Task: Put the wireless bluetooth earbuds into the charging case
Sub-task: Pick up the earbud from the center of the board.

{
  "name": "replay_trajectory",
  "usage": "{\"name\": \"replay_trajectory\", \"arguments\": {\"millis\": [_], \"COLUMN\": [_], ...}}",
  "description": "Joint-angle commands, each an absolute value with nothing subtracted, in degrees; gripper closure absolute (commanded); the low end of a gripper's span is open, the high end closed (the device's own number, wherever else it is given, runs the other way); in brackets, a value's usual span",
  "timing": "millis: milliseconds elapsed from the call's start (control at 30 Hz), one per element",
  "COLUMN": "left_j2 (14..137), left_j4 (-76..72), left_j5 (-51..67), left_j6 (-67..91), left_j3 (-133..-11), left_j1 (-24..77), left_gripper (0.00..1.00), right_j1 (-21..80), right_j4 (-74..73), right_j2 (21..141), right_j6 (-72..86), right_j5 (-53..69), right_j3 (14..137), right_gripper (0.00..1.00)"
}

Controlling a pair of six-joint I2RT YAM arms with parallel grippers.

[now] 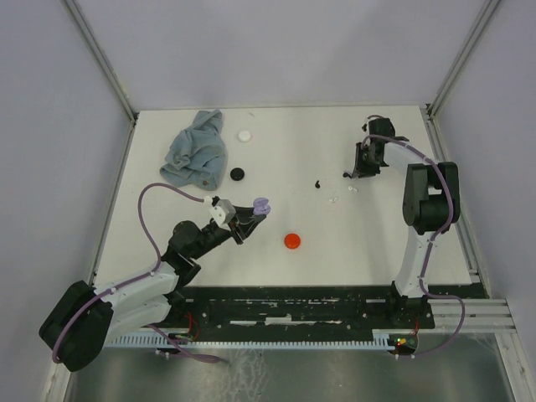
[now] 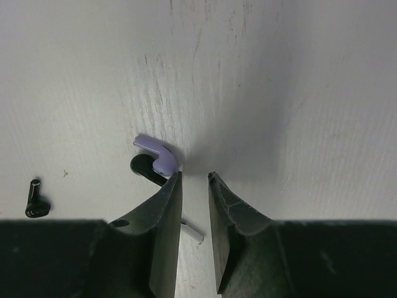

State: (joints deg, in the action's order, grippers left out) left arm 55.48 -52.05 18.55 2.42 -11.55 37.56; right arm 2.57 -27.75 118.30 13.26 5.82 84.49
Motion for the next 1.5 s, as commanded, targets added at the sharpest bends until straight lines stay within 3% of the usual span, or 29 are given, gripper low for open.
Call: {"name": "replay_trajectory", "arguments": {"millis": [0,267,1100,1467], "left_j2": [55.46,55.70,55.81,55.64], "left_j4": [-53.36,-53.36,-53.35,-53.35], "left_j5": [19.51,19.49,20.08,20.30], "left_j6": [-0.44,-0.35,-0.18,-0.09], "left_j3": [-12.48,-12.48,-12.65,-12.66], "left_j1": [37.31,37.35,37.35,37.35], "left_gripper": [0.97,0.97,0.97,0.97], "right_j1": [2.33,2.33,3.06,4.68], "right_j4": [-26.88,-25.15,-32.14,-34.96], "right_j2": [118.71,114.39,124.17,122.27], "right_j6": [13.12,10.92,6.59,4.34], "right_j5": [7.83,9.10,12.62,7.37], "right_j3": [86.88,87.16,92.30,89.30], "right_gripper": [0.69,0.65,0.71,0.66]}}
